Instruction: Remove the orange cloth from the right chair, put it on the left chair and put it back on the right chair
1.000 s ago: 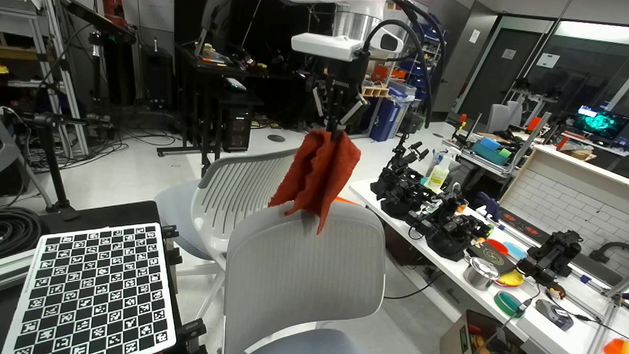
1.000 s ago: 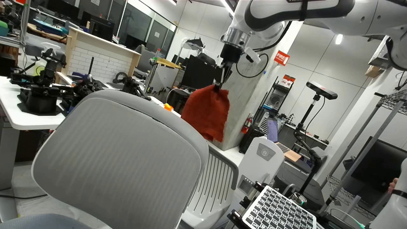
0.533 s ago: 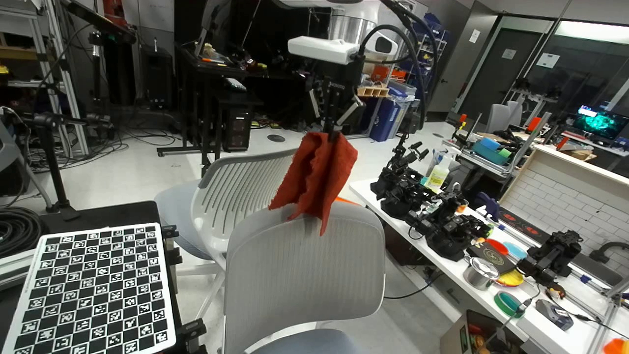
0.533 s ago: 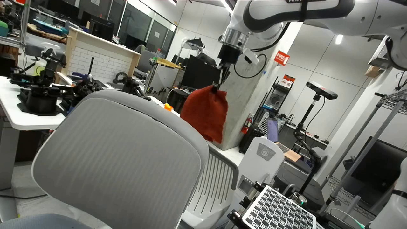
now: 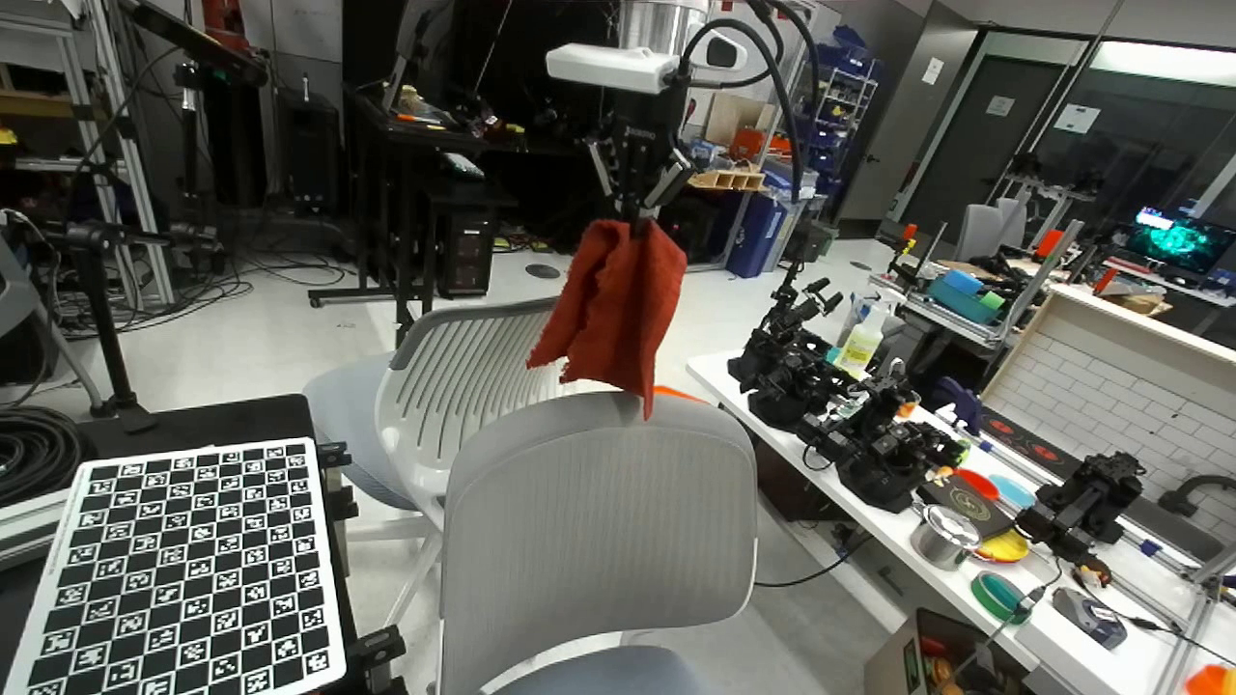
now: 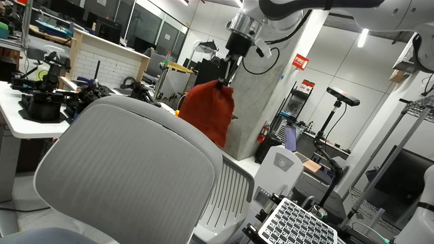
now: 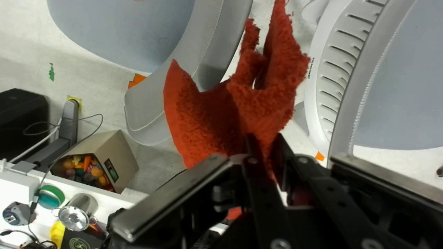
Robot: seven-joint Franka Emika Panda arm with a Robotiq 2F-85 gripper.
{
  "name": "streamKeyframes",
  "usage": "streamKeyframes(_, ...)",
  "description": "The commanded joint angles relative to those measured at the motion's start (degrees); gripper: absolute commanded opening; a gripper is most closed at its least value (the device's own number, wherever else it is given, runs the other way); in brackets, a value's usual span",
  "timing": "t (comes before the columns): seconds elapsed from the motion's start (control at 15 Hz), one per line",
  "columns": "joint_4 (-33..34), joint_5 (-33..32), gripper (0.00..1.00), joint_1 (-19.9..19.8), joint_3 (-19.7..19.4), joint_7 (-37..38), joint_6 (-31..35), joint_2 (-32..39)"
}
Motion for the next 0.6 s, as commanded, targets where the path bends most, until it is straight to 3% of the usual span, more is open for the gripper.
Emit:
streamKeyframes(0.0, 1.7, -0.8, 0.04, 0.5, 0.4, 0.5, 0.0, 1.5)
streamKeyframes(0.53, 2.4, 0.4, 0.04, -1.0, -0.2, -0.9, -0.7, 0.8)
